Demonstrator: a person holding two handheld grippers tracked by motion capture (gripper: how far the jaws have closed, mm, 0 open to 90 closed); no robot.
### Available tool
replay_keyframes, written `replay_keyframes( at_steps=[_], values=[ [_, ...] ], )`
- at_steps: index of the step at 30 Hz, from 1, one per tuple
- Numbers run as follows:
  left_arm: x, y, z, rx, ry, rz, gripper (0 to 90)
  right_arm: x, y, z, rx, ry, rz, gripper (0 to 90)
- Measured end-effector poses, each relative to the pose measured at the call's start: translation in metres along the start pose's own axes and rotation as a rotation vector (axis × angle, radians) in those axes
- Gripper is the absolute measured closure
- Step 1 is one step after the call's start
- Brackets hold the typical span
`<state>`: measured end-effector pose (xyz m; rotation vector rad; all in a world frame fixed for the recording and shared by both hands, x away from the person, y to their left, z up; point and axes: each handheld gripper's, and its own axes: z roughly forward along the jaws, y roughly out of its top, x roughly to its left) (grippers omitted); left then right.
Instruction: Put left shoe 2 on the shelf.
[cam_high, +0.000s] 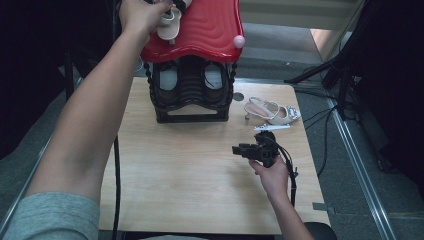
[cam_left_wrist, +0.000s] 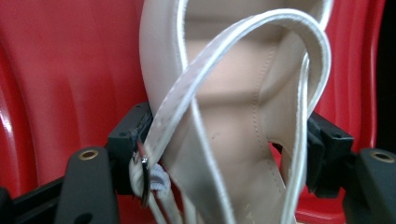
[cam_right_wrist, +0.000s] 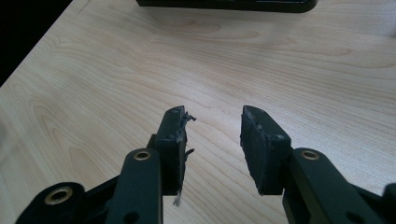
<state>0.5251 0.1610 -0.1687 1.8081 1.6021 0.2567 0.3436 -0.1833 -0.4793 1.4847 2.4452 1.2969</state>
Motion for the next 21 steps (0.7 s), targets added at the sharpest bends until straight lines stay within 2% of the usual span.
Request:
replay_keyframes(
  at_steps=[5, 12, 19, 21],
  values=[
    [0.000, -0.003, 0.000, 0.006, -0.024, 0.000, 26.3, 0.000, 0.000, 0.000, 0.000, 0.001, 0.002, 61.8],
    [0.001, -0.006, -0.001, 0.030, -0.040, 0.033, 21.1, -0.001, 0.000, 0.000, 0.000, -0.002, 0.001, 61.8],
    [0.003, -0.006, -0.011, -0.020, -0.071, 0.026, 17.6, 0.000, 0.000, 0.001, 0.005, -0.002, 0.001, 61.7],
    [0.004, -0.006, -0.013, -0.017, -0.080, 0.028, 17.7, 0.000, 0.000, 0.002, 0.005, -0.001, 0.002, 61.7]
  ],
)
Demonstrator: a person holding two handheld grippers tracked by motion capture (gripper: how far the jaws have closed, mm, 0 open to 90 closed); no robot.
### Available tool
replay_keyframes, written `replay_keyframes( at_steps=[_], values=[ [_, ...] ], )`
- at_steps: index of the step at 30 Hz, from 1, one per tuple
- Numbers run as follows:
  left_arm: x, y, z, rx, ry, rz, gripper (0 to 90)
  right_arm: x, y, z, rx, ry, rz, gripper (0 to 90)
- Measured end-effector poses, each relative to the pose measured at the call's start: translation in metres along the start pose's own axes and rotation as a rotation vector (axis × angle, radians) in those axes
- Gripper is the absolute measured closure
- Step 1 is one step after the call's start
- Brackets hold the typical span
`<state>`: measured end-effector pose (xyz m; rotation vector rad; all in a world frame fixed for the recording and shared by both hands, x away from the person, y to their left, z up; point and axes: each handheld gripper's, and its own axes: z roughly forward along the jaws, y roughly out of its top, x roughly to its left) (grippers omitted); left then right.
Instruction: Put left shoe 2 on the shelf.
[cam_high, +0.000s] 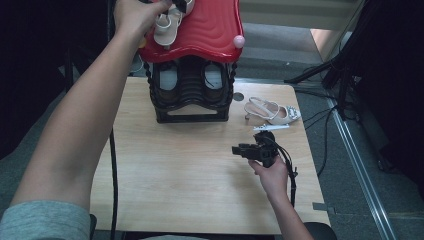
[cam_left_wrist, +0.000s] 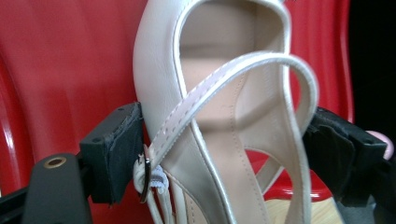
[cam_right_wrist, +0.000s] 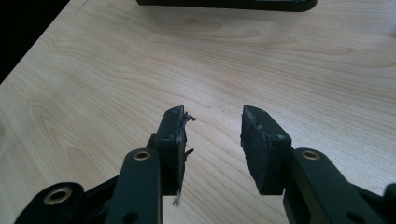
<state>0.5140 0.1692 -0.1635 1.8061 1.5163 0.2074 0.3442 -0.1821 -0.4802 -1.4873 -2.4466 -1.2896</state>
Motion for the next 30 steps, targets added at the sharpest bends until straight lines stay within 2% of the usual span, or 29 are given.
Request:
replay_keyframes(
  at_steps=[5, 12, 15, 20, 24, 30],
  values=[
    [-0.003, 0.002, -0.002, 0.025, 0.017, 0.023, 18.3, 0.000, 0.000, 0.000, 0.002, -0.001, 0.000, 61.6],
    [-0.006, 0.004, -0.009, 0.017, 0.025, 0.039, 19.2, -0.001, 0.000, 0.000, 0.003, -0.002, 0.002, 61.6],
    [-0.006, 0.006, -0.014, -0.003, 0.019, 0.033, 20.7, -0.001, 0.000, -0.001, 0.001, -0.004, 0.002, 61.6],
    [-0.006, 0.009, -0.022, 0.008, 0.025, 0.041, 21.8, -0.001, 0.000, -0.002, -0.002, -0.003, 0.009, 61.6],
    [-0.004, 0.010, -0.028, 0.015, 0.012, 0.039, 22.9, -0.001, 0.000, -0.001, 0.000, -0.004, 0.005, 61.5],
    [-0.002, 0.011, -0.039, 0.000, 0.001, 0.048, 23.9, -0.002, 0.000, -0.002, 0.000, -0.006, 0.007, 61.5]
  ],
)
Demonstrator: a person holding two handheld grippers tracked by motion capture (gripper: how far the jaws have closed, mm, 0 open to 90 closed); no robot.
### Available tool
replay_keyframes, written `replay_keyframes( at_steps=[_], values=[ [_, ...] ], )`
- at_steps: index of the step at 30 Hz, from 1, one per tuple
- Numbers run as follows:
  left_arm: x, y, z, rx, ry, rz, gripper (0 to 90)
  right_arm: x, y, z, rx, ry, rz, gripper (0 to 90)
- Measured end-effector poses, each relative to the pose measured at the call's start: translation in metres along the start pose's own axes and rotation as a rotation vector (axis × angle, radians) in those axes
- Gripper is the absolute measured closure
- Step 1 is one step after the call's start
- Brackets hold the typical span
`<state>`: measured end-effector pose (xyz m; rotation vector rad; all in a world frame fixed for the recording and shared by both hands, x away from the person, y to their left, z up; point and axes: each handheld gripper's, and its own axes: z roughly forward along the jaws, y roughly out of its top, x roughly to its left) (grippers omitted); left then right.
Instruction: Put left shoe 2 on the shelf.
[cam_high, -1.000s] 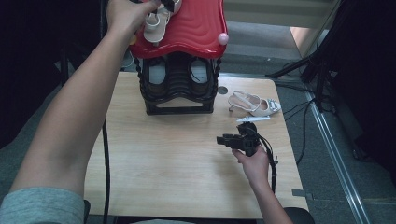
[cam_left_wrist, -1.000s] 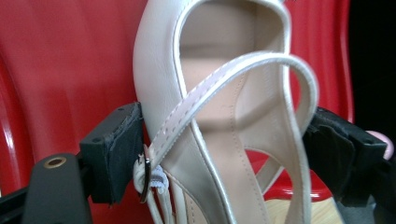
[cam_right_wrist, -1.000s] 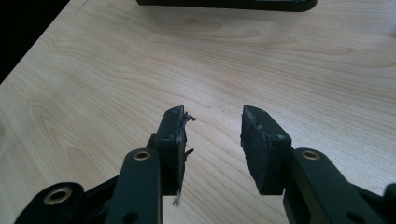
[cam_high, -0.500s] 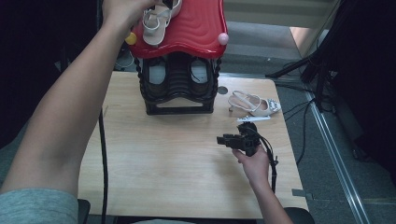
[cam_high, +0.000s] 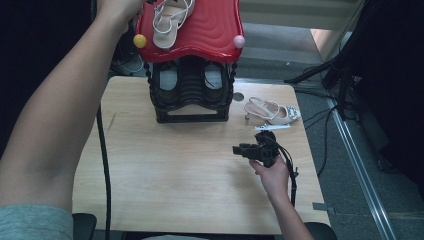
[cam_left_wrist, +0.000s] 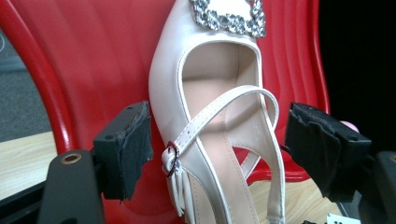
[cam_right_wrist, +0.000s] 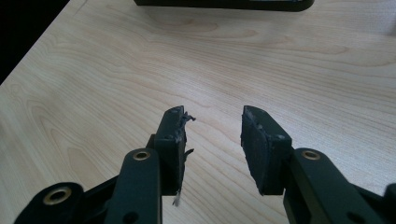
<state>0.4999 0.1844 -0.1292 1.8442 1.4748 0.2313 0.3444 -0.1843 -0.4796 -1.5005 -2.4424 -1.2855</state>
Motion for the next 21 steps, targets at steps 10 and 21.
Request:
replay_keyframes(
  at_steps=[10, 21],
  values=[
    [0.008, -0.006, -0.017, -0.019, 0.017, 0.017, 28.6, -0.001, 0.000, 0.001, 0.001, 0.001, 0.005, 61.5],
    [0.030, -0.022, -0.026, -0.020, 0.012, 0.019, 34.6, 0.000, -0.001, 0.002, 0.002, -0.003, 0.002, 61.5]
  ],
)
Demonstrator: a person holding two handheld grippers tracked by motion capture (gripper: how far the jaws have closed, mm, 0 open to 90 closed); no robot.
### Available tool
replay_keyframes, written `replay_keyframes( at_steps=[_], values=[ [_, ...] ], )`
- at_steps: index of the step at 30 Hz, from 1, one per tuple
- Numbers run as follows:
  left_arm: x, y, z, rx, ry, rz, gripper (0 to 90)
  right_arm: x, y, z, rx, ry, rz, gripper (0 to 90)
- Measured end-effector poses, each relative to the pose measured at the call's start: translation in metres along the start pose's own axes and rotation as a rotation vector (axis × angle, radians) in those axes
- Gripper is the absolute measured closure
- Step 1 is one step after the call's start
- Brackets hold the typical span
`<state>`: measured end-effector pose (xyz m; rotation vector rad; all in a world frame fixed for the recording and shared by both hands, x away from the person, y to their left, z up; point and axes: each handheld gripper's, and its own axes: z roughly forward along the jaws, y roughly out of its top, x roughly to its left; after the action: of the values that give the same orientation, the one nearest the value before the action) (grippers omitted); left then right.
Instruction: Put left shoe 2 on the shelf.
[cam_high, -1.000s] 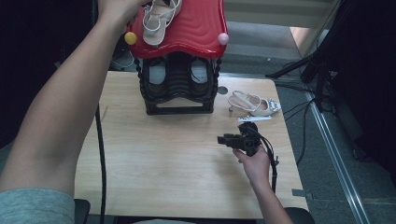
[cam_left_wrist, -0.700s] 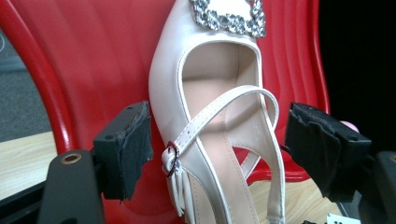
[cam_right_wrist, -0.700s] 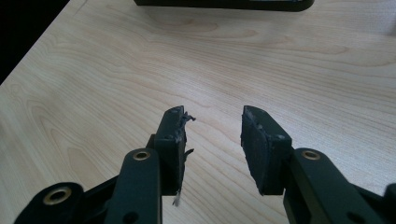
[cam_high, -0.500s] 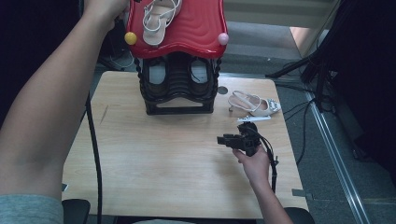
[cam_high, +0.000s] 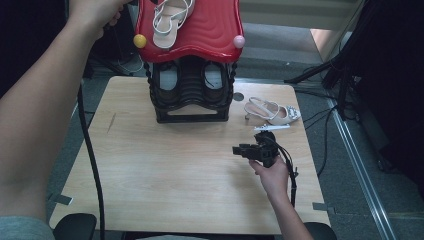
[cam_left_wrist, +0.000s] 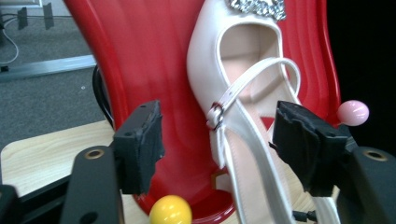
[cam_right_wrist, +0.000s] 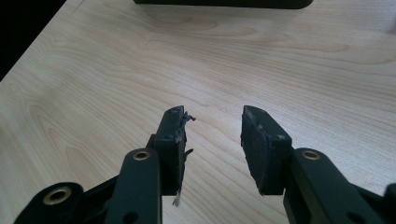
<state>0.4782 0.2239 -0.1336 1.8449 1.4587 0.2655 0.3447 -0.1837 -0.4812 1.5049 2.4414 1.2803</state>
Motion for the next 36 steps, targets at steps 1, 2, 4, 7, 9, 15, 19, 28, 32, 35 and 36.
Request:
replay_keyframes(
  at_steps=[1, 2, 4, 7, 9, 15, 19, 28, 32, 35, 36],
  values=[
    [0.003, -0.002, 0.000, -0.002, -0.003, -0.005, 34.9, 0.000, 0.000, 0.000, 0.002, 0.000, 0.001, 61.5],
    [0.006, -0.003, -0.001, 0.000, -0.009, -0.008, 35.2, -0.001, 0.000, 0.000, 0.003, 0.000, 0.003, 61.5],
    [0.010, -0.006, -0.002, -0.008, -0.006, -0.011, 36.1, 0.000, 0.000, 0.000, 0.005, -0.002, 0.001, 61.5],
    [0.015, -0.011, -0.003, -0.009, -0.015, -0.017, 37.7, 0.000, -0.001, 0.000, 0.004, -0.003, 0.002, 61.5],
    [0.018, -0.014, -0.003, -0.014, -0.016, -0.014, 38.3, -0.001, -0.001, 0.000, 0.003, -0.004, 0.004, 61.5],
    [0.030, -0.029, -0.004, -0.018, -0.038, -0.022, 38.0, -0.001, -0.001, -0.002, 0.002, -0.003, 0.002, 61.5],
    [0.042, -0.040, -0.005, -0.014, -0.034, -0.032, 37.9, -0.002, -0.001, -0.003, -0.002, -0.005, 0.006, 61.4],
    [0.065, -0.068, 0.001, -0.002, -0.054, -0.058, 38.2, -0.003, -0.001, -0.001, -0.001, -0.008, 0.009, 61.3],
    [0.073, -0.083, 0.007, -0.005, -0.044, -0.063, 38.3, -0.003, -0.001, -0.001, -0.003, -0.008, 0.008, 61.3],
    [0.079, -0.094, 0.012, 0.004, -0.047, -0.060, 38.2, -0.003, -0.001, -0.002, 0.000, -0.008, 0.015, 61.3],
    [0.082, -0.098, 0.014, 0.003, -0.057, -0.061, 38.2, -0.003, -0.001, -0.002, 0.000, -0.009, 0.016, 61.3]
  ],
)
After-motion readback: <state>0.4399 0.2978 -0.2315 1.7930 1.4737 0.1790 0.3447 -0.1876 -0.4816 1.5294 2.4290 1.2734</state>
